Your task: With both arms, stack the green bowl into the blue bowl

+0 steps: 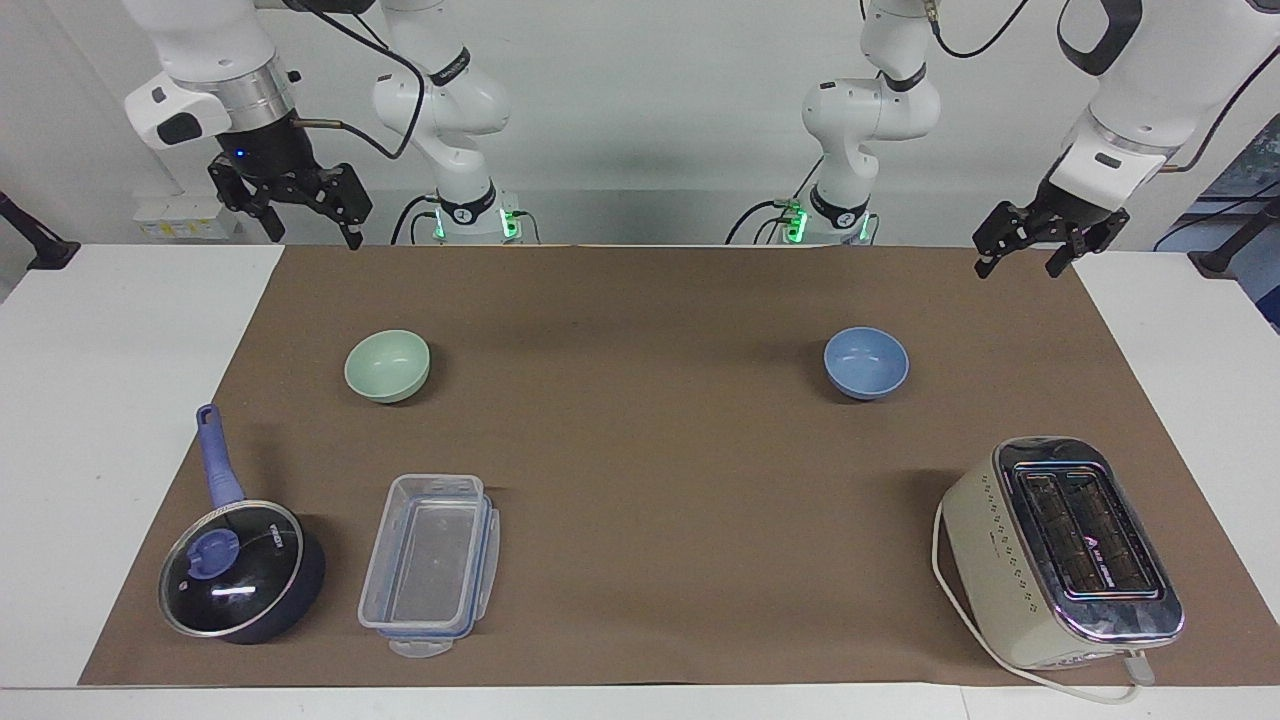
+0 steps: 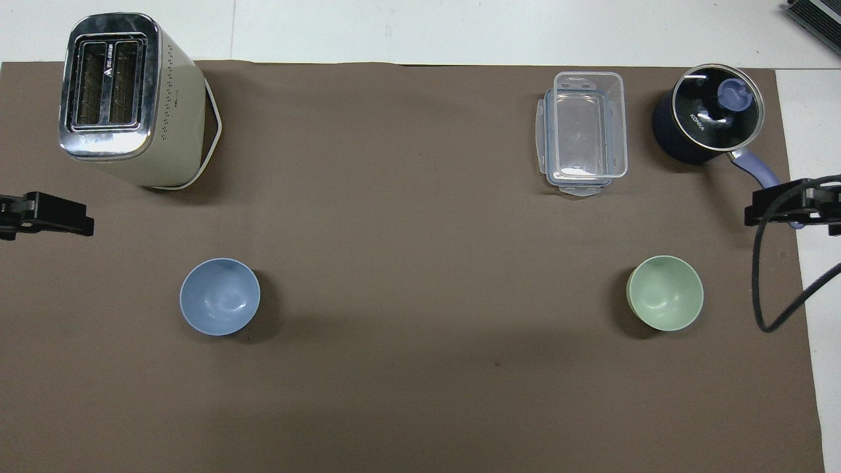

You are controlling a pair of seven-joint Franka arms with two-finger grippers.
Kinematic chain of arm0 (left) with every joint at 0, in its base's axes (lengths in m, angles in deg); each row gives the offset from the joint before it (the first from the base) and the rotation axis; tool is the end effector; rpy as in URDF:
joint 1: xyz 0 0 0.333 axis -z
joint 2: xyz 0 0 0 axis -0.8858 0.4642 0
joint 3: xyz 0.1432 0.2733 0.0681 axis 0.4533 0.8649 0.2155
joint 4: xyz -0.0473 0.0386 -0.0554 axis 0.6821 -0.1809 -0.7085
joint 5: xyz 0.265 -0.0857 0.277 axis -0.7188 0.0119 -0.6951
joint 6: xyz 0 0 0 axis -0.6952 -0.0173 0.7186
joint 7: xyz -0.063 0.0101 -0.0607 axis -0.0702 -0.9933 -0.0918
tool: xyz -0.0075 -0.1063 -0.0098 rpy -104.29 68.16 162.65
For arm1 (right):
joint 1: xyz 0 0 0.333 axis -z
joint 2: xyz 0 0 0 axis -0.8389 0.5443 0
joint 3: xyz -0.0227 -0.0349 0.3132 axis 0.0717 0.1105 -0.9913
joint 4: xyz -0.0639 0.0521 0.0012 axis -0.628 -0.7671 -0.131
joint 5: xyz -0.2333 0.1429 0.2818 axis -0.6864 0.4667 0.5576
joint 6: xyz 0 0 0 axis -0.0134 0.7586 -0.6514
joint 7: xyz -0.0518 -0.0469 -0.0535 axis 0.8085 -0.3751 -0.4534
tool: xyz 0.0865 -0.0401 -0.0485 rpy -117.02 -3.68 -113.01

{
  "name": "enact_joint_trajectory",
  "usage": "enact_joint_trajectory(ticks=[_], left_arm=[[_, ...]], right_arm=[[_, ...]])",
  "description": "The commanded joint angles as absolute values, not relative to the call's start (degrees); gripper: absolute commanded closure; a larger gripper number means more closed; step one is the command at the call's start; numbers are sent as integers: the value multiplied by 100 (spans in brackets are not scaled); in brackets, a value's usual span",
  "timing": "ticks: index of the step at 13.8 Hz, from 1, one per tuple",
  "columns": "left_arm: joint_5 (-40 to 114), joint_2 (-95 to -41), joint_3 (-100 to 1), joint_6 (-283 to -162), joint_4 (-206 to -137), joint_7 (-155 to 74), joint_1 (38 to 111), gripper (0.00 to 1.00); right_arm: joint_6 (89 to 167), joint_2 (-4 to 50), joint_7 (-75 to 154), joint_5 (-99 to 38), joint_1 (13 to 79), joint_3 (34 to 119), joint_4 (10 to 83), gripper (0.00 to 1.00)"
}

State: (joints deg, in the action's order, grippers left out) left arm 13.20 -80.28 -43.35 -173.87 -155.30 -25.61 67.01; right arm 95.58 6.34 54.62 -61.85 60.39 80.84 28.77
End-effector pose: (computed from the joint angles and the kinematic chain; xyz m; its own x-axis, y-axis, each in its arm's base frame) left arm 0.5386 -0.0167 0.6252 0.9998 -0.0151 -0.0101 -0.0148 -0.9993 0.0336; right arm 0.5387 -0.0062 0.6663 0.9901 -0.1395 0.0169 -0.1398 -0.9900 0.0176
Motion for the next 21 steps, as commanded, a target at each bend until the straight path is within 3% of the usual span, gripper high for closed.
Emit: enact_joint_trajectory(ticks=[1,21], left_arm=[[1186,-8010,-4370,-17253,-15472,-2305,6639,0],[1194,-8160,-4361,-17816,-16273,-2277,6639,0]], right_arm=[[9560,564,5465,-6077,6098,8065,2935,0],[9560,564,5465,-6077,6098,8065,2935,0]])
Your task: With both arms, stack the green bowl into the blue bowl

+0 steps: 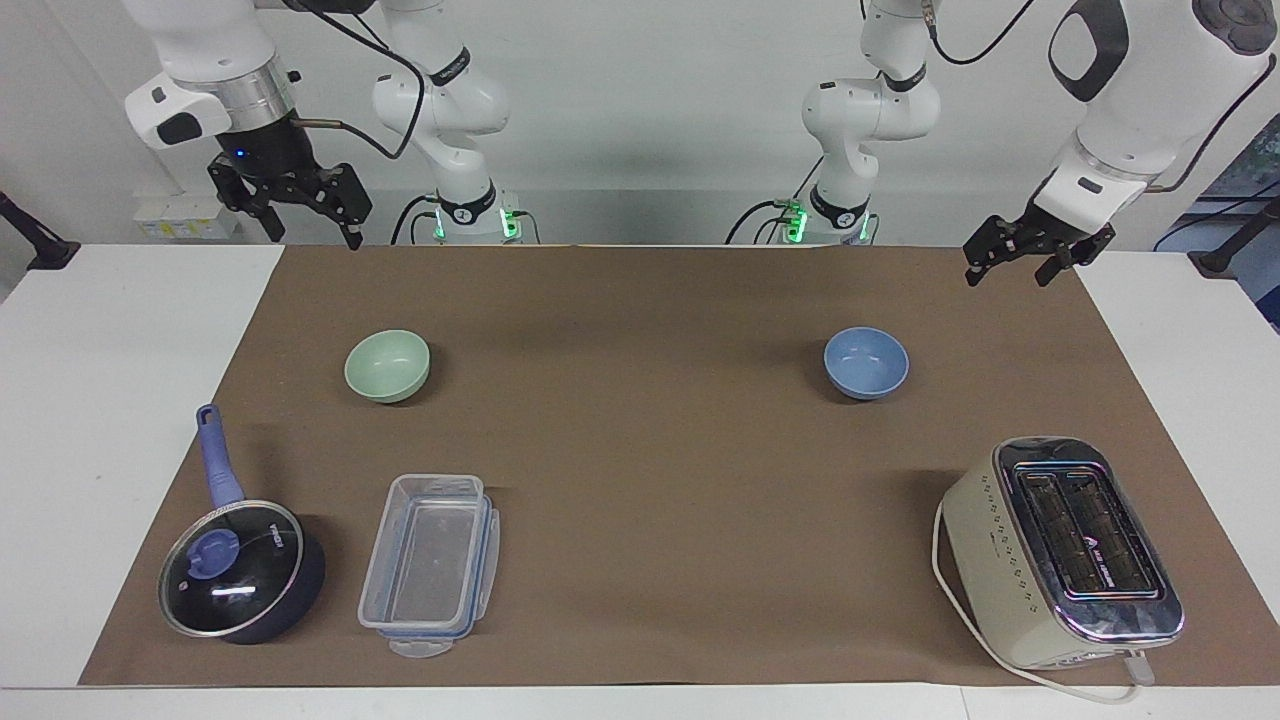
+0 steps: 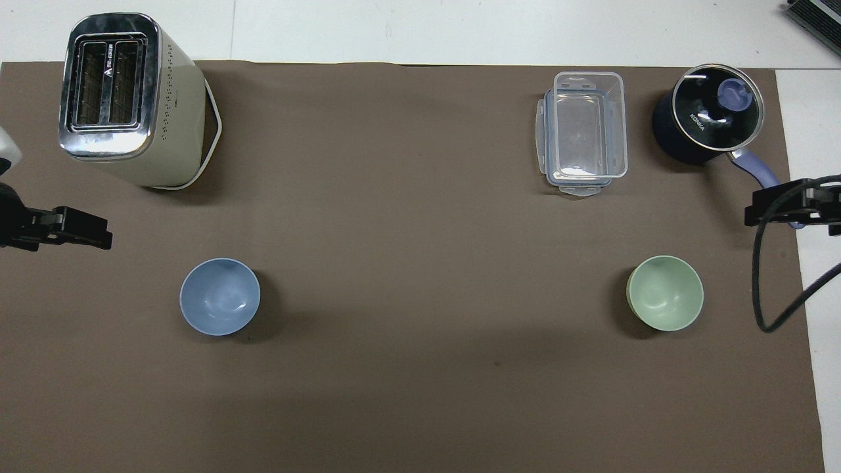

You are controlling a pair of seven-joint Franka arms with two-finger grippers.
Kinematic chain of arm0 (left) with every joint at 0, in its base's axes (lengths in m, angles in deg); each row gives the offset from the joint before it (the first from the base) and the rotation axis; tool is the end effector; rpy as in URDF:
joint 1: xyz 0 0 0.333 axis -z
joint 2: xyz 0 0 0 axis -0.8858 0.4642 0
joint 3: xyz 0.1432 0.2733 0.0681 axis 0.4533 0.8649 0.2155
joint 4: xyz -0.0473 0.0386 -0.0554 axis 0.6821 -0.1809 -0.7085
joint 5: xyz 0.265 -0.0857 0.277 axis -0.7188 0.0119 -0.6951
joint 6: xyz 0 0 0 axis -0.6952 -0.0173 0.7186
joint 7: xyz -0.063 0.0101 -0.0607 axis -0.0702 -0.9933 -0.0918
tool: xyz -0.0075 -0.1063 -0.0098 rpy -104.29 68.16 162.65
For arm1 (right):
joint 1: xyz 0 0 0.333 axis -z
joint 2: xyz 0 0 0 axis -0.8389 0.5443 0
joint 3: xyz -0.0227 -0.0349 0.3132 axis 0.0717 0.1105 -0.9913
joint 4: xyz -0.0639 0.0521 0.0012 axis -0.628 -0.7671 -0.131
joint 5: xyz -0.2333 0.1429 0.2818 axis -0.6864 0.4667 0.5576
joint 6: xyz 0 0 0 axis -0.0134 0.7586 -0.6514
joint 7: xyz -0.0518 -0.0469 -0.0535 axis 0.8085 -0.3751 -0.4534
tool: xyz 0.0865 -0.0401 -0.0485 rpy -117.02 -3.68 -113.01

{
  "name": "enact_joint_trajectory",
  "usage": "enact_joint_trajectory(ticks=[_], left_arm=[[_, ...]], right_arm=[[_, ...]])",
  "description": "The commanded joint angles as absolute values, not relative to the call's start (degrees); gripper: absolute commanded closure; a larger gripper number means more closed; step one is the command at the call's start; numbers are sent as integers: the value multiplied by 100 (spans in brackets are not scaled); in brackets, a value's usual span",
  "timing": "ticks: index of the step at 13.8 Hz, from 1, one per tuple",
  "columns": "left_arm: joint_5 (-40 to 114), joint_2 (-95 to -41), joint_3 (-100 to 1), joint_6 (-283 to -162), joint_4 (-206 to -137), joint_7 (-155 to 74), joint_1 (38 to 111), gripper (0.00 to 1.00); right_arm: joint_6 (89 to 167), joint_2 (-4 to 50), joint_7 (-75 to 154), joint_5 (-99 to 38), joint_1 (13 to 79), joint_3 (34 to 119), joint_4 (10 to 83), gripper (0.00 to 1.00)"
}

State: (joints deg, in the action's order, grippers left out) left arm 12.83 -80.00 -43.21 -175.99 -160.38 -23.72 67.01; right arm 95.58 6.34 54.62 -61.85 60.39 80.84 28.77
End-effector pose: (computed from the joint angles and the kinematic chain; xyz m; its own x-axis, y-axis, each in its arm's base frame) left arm 0.5398 -0.0148 0.5838 0.9968 -0.0448 -0.0656 -0.0430 -0.9987 0.0284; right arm 0.5387 -0.0062 0.6663 0.9901 -0.1395 0.0169 -0.1398 -0.9900 0.0176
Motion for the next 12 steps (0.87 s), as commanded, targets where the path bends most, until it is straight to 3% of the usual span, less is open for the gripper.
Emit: enact_joint_trajectory(ticks=[1,5,12], left_arm=[[1194,-8169,-4361,-17825,-16282,-2277,6639,0],[1194,-8160,-4353,-17912,-16378,-2277,6639,0],[1282,-8309,-4344,-18974,-17379,-1855,6639,0]], right_arm=[[9560,564,5465,-6077,6098,8065,2935,0],[9560,564,5465,-6077,6098,8065,2935,0],[9551,564,5465,-6077,6098,8065,2935,0]])
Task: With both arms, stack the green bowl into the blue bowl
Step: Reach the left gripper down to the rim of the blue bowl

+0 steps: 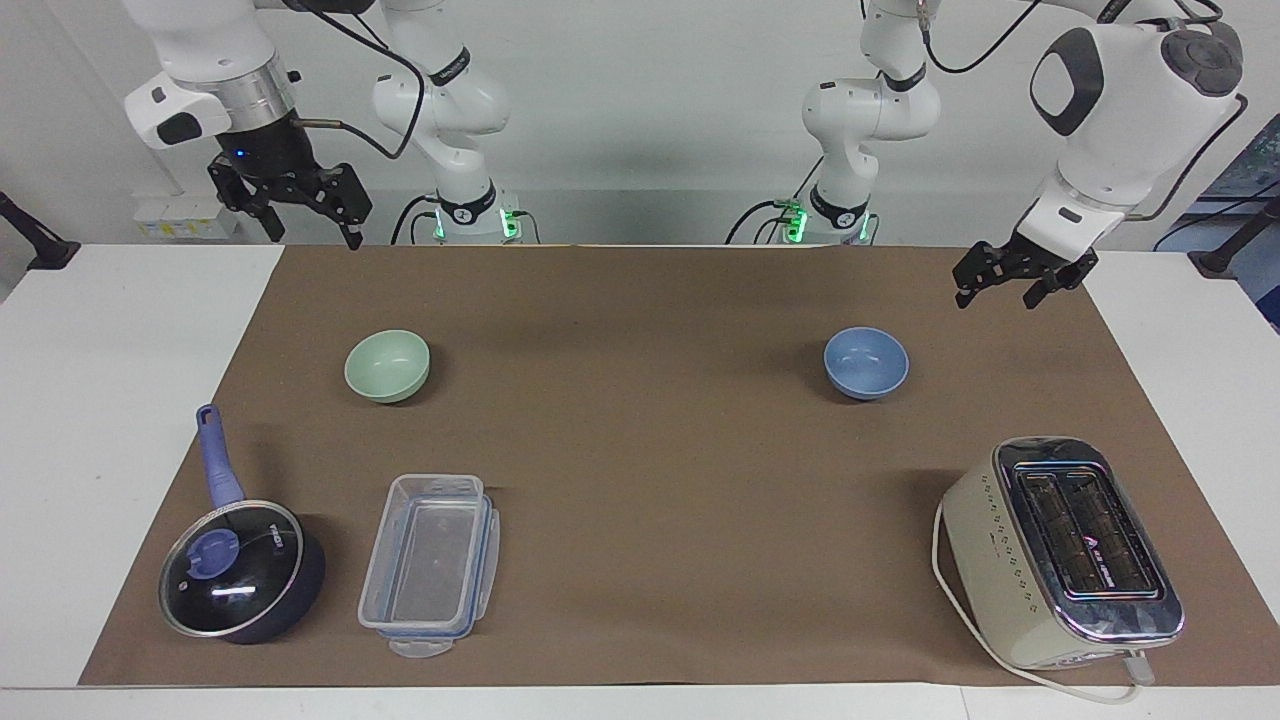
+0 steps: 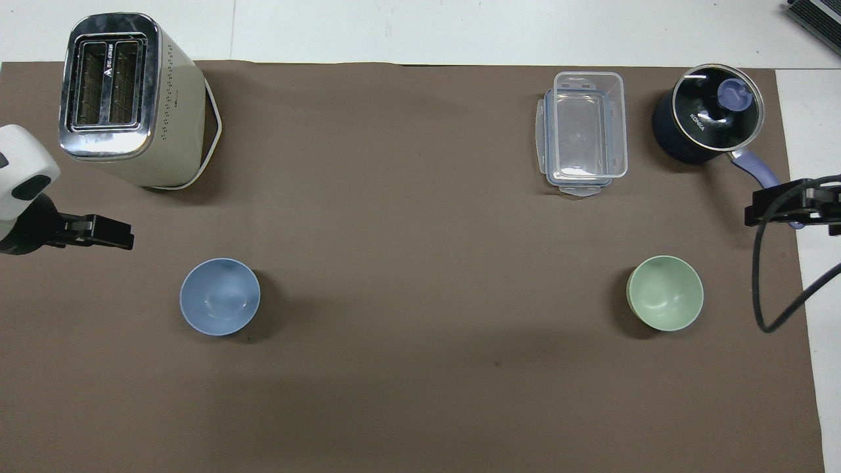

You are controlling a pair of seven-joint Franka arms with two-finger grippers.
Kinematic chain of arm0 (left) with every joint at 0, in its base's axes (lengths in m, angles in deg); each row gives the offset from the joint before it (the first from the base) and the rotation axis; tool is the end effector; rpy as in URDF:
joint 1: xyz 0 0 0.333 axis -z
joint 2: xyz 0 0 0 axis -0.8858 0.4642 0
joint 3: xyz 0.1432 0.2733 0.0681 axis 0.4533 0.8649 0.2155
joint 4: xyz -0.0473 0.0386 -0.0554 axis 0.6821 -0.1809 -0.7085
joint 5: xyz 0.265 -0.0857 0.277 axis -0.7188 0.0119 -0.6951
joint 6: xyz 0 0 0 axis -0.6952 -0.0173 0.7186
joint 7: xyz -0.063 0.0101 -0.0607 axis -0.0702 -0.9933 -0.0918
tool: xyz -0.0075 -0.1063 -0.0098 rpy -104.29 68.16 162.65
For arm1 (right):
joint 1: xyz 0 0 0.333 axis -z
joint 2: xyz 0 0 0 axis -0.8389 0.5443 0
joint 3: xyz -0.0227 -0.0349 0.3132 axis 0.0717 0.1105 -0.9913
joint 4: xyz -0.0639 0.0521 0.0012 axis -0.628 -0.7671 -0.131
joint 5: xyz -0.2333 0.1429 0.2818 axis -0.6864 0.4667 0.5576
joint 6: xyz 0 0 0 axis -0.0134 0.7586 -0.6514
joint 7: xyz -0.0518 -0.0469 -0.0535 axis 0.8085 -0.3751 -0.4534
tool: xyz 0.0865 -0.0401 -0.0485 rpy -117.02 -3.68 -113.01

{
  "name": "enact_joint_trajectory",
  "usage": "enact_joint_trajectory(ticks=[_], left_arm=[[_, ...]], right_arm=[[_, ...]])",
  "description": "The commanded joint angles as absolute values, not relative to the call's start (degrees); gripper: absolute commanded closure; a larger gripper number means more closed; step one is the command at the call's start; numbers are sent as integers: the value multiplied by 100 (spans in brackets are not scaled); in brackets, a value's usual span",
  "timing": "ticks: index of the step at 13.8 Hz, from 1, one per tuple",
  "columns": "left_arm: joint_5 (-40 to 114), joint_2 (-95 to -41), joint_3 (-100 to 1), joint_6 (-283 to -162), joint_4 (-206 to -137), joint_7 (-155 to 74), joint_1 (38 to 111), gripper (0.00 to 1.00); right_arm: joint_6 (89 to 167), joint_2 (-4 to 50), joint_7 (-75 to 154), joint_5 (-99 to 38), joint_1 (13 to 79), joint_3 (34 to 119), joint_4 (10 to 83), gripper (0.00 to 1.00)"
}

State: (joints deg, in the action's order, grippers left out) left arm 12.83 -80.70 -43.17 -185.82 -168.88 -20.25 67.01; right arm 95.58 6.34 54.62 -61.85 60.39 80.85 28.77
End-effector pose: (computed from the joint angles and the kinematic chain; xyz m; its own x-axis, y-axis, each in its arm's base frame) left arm 0.5422 -0.0140 0.5341 0.9945 -0.1003 -0.0286 -0.0994 -0.9946 0.0296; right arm 0.5387 -0.0063 0.6663 0.9901 -0.1397 0.0169 -0.1400 -0.9900 0.0176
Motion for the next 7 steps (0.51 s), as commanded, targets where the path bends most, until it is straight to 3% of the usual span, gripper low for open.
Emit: enact_joint_trajectory(ticks=[1,7], left_arm=[[1291,-8327,-4344,-19063,-17485,-1812,6639,0],[1685,-8327,-4344,-20152,-18521,-1785,6639,0]], right_arm=[[9560,564,5465,-6077,6098,8065,2935,0],[9560,564,5465,-6077,6098,8073,2935,0]])
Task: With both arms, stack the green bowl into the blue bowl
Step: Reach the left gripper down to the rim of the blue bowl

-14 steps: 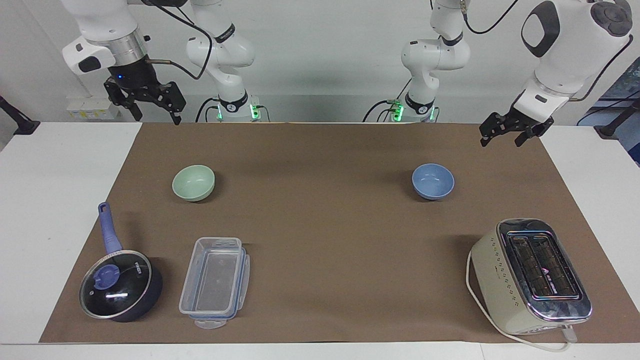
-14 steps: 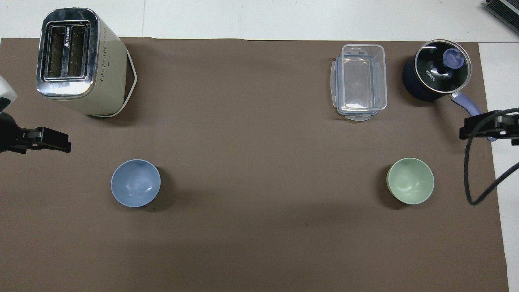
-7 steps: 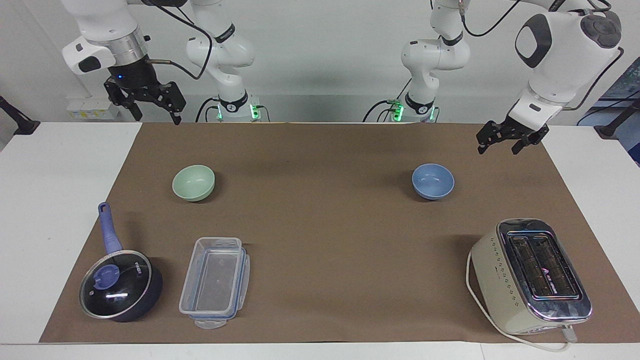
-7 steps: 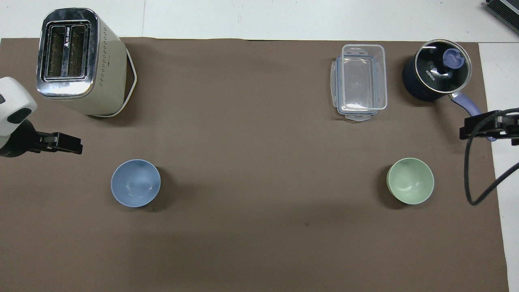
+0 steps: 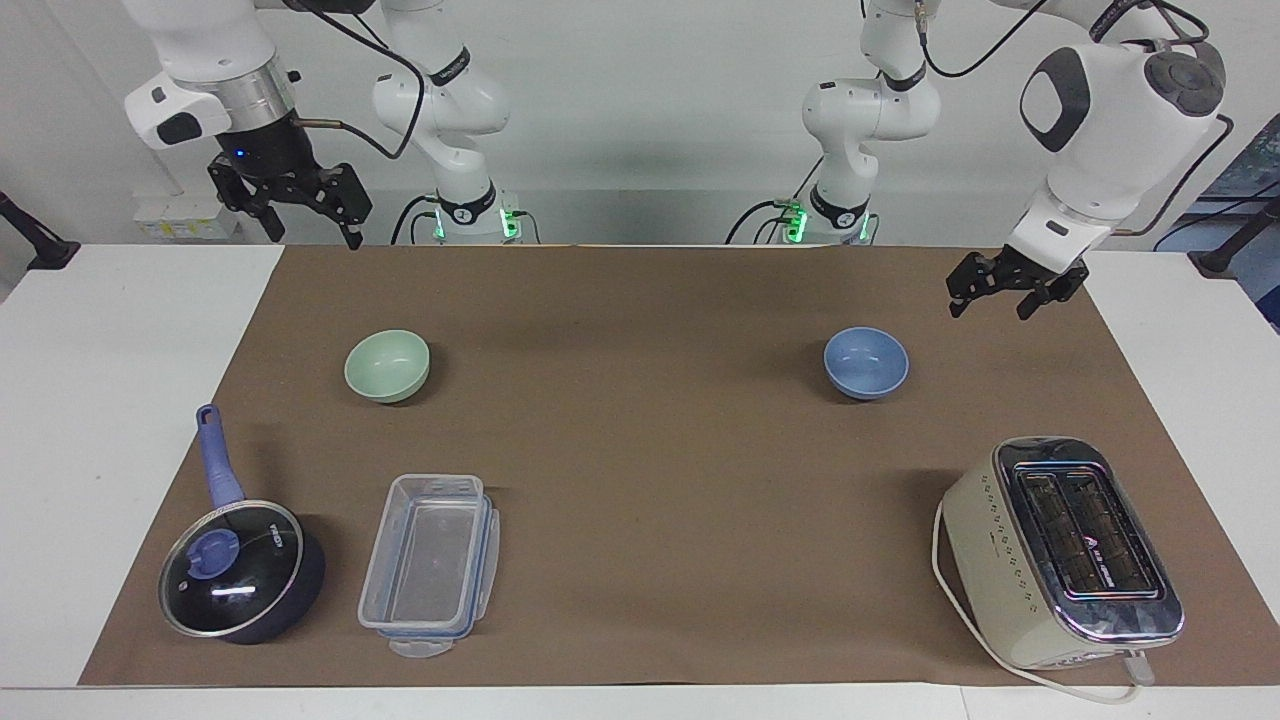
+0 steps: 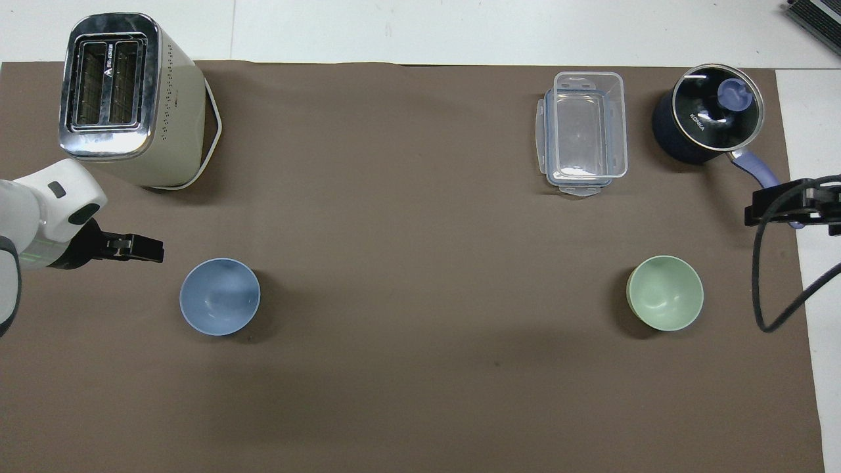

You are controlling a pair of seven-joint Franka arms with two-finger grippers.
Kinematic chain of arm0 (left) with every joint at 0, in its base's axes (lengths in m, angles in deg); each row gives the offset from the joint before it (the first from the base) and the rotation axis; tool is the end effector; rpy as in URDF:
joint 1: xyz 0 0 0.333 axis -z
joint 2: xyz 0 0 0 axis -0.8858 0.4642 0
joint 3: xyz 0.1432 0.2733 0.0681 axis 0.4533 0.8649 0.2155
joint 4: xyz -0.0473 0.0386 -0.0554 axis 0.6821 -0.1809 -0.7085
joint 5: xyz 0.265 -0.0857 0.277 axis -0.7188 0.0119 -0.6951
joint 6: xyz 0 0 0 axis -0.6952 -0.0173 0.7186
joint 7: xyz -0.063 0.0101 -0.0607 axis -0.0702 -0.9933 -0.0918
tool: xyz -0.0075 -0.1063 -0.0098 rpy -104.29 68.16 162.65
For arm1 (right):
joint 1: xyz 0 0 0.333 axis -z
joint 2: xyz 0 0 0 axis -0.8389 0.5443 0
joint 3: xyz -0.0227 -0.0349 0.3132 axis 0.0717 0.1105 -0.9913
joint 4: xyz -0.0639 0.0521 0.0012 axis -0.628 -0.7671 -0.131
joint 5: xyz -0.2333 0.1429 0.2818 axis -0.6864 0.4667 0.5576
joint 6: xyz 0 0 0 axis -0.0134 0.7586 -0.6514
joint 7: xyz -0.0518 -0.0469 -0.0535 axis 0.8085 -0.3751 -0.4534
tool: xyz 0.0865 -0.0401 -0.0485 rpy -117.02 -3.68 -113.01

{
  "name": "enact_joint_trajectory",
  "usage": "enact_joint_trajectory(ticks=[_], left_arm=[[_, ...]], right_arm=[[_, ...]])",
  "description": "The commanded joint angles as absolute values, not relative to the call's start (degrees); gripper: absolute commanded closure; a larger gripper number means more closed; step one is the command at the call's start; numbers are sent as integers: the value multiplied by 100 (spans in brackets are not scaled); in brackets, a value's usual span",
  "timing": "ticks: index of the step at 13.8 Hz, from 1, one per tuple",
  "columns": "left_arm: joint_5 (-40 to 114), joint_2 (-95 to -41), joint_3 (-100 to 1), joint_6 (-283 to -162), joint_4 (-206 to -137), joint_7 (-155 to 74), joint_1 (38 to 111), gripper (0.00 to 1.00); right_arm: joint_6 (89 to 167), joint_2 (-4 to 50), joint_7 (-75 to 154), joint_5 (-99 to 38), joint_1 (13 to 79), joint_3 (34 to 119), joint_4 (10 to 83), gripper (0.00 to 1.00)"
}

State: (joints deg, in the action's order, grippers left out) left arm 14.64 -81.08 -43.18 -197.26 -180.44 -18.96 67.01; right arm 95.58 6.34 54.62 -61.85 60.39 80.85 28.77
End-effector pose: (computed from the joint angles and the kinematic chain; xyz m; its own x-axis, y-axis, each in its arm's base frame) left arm 0.5313 -0.0155 0.4591 0.9942 -0.1057 -0.0211 -0.1044 -0.9929 0.0571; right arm 0.5387 -0.0063 0.6663 0.9901 -0.1397 0.0169 -0.1400 -0.9900 0.0176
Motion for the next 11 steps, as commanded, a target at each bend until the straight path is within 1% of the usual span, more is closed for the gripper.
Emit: enact_joint_trajectory(ticks=[1,4,5,8,9,10,11], left_arm=[[1765,-8283,-4344,-20389,-18688,-1785,6682,0],[1853,-8160,-4353,-21337,-19417,-1785,6779,0],[1906,-8134,-4353,-21558,-19567,-1794,6797,0],[2117,-7801,-4353,-22172,-19875,-1794,6955,0],[2143,-7730,-4361,-22462,-20042,-1811,7033,24],[2187,-7694,-4353,-22578,-20130,-1829,7086,76],[2196,-7694,-4361,-22536,-20105,-1829,7035,100]], right_arm=[[9560,564,5465,-6077,6098,8065,2935,0],[9560,564,5465,-6077,6098,8065,2935,0],[9560,564,5465,-6077,6098,8065,2935,0],[9560,564,5465,-6077,6098,8065,2935,0],[9560,564,5465,-6077,6098,8065,2935,0],[9560,564,5465,-6077,6098,8065,2935,0],[9560,564,5465,-6077,6107,8065,2935,0]])
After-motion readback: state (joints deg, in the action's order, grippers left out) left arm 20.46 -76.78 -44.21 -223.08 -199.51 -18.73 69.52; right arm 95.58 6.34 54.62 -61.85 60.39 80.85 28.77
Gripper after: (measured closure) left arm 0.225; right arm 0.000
